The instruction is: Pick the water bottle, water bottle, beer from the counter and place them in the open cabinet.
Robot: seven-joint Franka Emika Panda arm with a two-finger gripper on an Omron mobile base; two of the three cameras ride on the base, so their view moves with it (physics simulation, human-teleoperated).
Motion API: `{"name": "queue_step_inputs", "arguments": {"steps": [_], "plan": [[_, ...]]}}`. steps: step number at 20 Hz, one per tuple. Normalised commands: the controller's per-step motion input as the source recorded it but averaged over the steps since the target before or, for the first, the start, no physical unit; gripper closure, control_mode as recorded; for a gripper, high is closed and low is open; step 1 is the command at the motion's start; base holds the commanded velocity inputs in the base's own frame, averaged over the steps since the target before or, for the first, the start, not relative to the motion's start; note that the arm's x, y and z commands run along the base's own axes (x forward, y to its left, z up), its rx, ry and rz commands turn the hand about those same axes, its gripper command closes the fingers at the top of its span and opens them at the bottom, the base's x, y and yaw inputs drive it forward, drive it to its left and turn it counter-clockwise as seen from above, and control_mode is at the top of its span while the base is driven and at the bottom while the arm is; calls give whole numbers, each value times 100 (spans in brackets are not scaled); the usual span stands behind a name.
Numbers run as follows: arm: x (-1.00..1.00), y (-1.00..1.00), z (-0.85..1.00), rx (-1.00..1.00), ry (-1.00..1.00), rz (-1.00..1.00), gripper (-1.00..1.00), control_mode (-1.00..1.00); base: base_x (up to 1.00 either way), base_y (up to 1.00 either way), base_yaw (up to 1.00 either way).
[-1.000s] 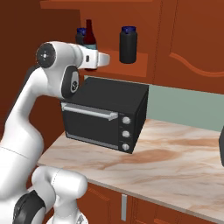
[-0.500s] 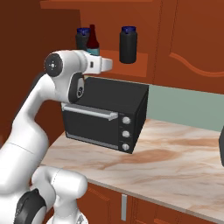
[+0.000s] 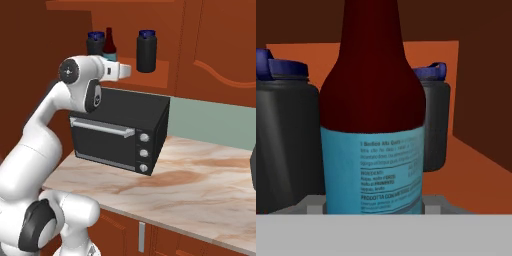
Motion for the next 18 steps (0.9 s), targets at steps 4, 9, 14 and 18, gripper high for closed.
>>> {"name": "queue_step_inputs", "arguments": {"steps": [4, 9, 14, 18], "plan": [[28, 0, 0, 0, 0, 0, 100, -100, 0, 0, 0], [26, -4, 0, 0, 0, 0, 100, -100, 0, 0, 0], [27, -8, -1, 0, 0, 0, 100, -100, 0, 0, 0], [26, -8, -6, 0, 0, 0, 100, -100, 0, 0, 0]]}}
